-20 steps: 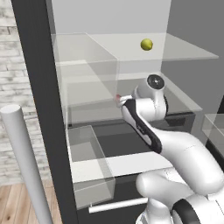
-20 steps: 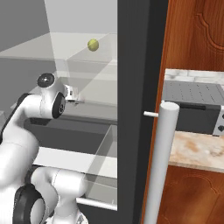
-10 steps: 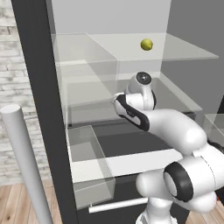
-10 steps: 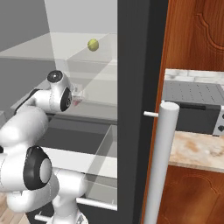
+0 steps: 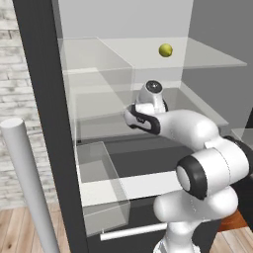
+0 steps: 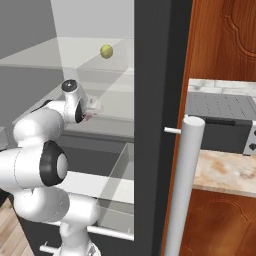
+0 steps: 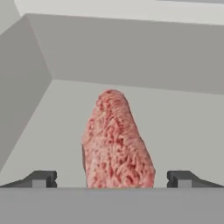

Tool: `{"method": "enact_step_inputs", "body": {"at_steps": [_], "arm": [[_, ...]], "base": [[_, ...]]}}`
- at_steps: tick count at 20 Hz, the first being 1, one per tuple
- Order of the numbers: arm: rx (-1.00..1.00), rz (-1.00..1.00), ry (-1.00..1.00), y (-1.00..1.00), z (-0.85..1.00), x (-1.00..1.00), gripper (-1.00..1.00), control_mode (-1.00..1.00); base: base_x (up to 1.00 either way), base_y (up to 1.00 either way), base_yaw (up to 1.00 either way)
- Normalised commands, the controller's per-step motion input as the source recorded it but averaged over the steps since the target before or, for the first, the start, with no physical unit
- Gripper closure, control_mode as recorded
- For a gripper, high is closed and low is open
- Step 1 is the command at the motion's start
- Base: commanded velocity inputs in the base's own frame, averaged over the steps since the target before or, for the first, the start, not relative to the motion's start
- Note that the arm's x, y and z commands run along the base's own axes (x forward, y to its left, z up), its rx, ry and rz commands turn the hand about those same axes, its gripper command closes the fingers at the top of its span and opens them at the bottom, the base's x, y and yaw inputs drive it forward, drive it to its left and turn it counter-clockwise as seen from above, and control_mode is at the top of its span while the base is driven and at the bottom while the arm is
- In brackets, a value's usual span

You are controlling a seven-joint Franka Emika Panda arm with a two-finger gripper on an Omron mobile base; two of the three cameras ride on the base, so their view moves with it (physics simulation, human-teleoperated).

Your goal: Place one lemon and one steak in each tupperware on the nearby counter, to pack two identical lunches.

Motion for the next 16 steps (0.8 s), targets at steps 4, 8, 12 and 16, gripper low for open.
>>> {"method": "enact_step_inputs", "body": {"at_steps": [4, 8, 12, 16], "arm": [[0.0, 0.0, 0.0, 0.09, -0.43, 0.37, -1.0, -1.0], [0.0, 0.0, 0.05, 0.0, -0.53, 0.42, 1.0, -1.0], [0.0, 0.0, 0.13, 0.0, -0.73, 0.08, 1.0, -1.0], [0.0, -0.05, 0.22, -0.04, -0.88, -0.32, 1.0, -1.0]], "base": [[0.0, 0.0, 0.0], [0.0, 0.0, 0.0], [0.0, 0.0, 0.0], [0.0, 0.0, 0.0]]}}
